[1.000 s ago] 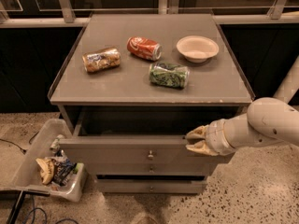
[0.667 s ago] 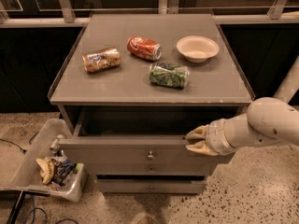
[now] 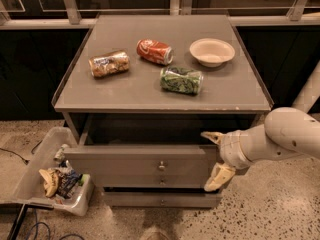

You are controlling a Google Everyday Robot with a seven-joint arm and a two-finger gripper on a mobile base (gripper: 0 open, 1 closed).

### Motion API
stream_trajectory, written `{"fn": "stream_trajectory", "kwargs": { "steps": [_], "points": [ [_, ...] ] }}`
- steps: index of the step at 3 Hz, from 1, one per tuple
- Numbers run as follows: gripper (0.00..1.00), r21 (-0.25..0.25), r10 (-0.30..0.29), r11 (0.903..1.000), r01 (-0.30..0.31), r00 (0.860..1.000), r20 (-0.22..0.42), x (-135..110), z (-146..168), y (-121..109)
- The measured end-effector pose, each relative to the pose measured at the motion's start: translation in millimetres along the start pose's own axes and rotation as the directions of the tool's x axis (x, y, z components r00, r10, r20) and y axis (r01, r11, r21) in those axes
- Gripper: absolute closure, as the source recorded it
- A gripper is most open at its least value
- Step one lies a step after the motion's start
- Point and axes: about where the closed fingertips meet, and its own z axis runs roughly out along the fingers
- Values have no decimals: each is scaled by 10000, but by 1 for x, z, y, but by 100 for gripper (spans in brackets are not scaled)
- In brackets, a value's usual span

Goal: Open top drawer

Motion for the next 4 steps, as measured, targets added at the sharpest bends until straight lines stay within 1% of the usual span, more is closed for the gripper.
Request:
{"fn": "stream_trajectory", "kwargs": {
  "steps": [1,2,3,4],
  "points": [
    [0,0,-1,10000,1,10000,-1,0,0,0],
    [0,-191,-174,9997,168,9994,-312,-1,20,3],
    [0,-193,-173,9997,167,9994,-311,-1,20,3],
    [0,-311,134,9994,-143,9995,-290,16,27,10]
  ]
}}
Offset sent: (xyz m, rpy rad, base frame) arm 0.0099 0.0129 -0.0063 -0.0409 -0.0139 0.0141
